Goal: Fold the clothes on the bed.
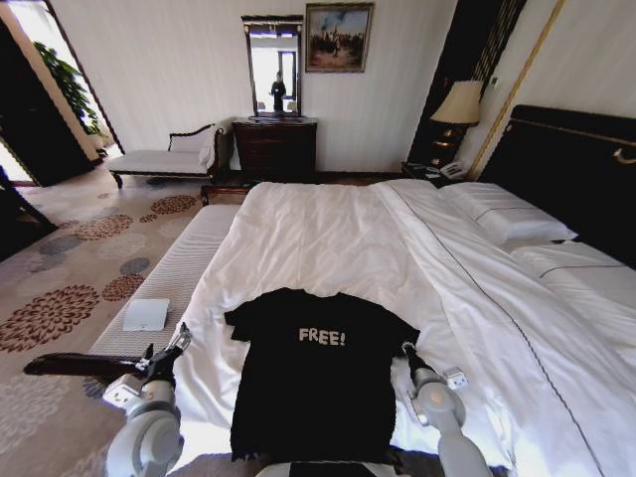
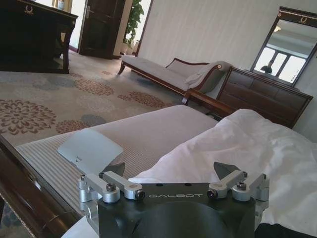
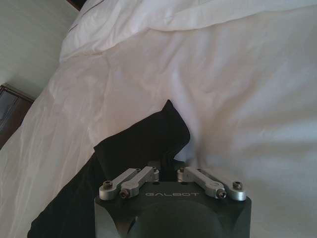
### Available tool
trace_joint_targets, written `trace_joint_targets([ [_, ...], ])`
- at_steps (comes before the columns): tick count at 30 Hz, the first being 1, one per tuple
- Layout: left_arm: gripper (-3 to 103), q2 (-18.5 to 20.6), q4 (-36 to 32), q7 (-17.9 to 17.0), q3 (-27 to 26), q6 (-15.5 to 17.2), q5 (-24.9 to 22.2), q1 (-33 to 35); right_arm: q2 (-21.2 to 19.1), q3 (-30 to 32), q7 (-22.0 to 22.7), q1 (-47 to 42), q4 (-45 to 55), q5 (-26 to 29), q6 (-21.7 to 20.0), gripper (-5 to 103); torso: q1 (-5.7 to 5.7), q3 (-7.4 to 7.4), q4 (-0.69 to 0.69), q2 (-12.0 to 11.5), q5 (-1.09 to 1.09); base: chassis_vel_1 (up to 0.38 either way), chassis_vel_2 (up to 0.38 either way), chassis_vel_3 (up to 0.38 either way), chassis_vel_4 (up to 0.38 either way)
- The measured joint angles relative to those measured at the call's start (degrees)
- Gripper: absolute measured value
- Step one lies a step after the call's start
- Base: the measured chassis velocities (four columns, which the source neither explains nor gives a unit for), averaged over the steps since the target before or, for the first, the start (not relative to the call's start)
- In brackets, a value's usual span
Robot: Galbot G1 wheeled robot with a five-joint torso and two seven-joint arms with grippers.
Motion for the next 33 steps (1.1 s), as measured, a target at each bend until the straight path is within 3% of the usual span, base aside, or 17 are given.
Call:
trace_joint_targets([
  [4, 100, -0.10, 0.48, -0.01, -0.02, -0.13, 0.07, 0.00, -0.05, -2.01, -3.01, -0.18, -0.43, -5.54, 1.79, 1, 0.00, 0.00, 0.00, 0.00, 0.00, 0.000, 0.000, 0.000, 0.000],
  [9, 100, -0.20, 0.92, -0.01, -0.06, -0.30, 0.22, 0.06, -0.56, -5.08, -6.31, 0.50, -2.55, -11.67, 4.06, 1, 0.00, 0.00, 0.01, 0.00, -0.01, 0.000, 0.000, 0.000, 0.000],
  [19, 100, -0.43, 2.37, 0.05, -0.43, -0.56, 0.38, -0.19, -0.73, -11.46, -17.84, 1.00, -8.26, -23.69, 11.72, 1, 0.00, 0.00, 0.00, 0.00, 0.00, 0.000, 0.000, 0.000, 0.000],
  [25, 100, -0.77, 3.11, 0.06, 0.14, -0.62, 1.14, -0.57, -0.77, -13.24, -22.60, 0.84, -9.91, -25.78, 14.65, 1, 0.00, 0.00, 0.00, 0.00, 0.00, 0.000, 0.000, 0.000, 0.000],
  [33, 100, -1.05, 3.33, -0.12, 1.25, -0.64, 2.19, -1.15, -1.04, -14.55, -25.38, 0.74, -13.00, -29.49, 17.01, 1, 0.00, 0.00, 0.00, 0.00, 0.00, 0.000, 0.000, 0.000, 0.000],
])
